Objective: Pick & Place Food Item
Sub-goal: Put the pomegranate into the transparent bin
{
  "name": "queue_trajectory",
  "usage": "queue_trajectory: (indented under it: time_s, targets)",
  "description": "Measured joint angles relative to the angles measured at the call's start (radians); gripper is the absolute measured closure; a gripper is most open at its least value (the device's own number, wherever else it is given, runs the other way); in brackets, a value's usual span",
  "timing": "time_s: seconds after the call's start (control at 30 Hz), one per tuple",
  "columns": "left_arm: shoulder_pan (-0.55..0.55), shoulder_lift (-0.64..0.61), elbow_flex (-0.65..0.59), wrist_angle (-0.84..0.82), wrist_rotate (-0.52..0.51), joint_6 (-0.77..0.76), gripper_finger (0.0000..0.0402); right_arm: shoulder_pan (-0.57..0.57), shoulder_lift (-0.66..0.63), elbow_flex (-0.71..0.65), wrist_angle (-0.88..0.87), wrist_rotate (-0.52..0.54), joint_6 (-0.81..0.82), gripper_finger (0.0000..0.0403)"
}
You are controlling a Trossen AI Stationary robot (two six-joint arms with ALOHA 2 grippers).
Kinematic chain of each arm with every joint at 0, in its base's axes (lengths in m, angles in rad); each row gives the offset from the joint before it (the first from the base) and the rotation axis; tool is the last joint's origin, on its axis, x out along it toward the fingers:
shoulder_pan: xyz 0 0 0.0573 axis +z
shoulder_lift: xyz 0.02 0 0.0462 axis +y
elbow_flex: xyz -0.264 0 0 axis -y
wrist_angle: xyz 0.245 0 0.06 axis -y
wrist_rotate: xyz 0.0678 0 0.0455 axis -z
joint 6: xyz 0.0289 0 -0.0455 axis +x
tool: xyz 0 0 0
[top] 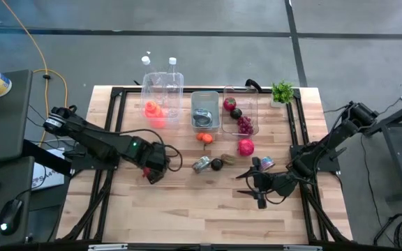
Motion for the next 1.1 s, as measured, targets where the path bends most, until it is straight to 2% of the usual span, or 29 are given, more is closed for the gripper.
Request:
queue_trajectory:
  time_s: [0.17,0.3,0.43,0.53,1.1]
  targets:
    - [-0.006,-0.043,-0.007,-0.008,0.005,0.008,0.0022,0.000,0.000,0.000,0.001,-0.017,0.000,0.0181]
    - [-0.024,-0.155,-0.059,0.003,-0.005,-0.013,0.0022,0.001,0.000,0.000,0.000,-0.017,0.000,0.0181]
    - [-0.040,-0.266,-0.139,0.100,-0.022,-0.043,0.0022,0.000,0.000,0.000,0.000,-0.017,0.000,0.0181]
    - [-0.049,-0.299,-0.184,0.178,-0.031,-0.056,0.0022,0.000,0.000,0.000,0.001,-0.013,0.000,0.0181]
    - [-0.051,-0.163,-0.211,0.181,-0.062,-0.068,0.0022,0.000,0.000,0.000,0.016,-0.007,-0.003,0.0181]
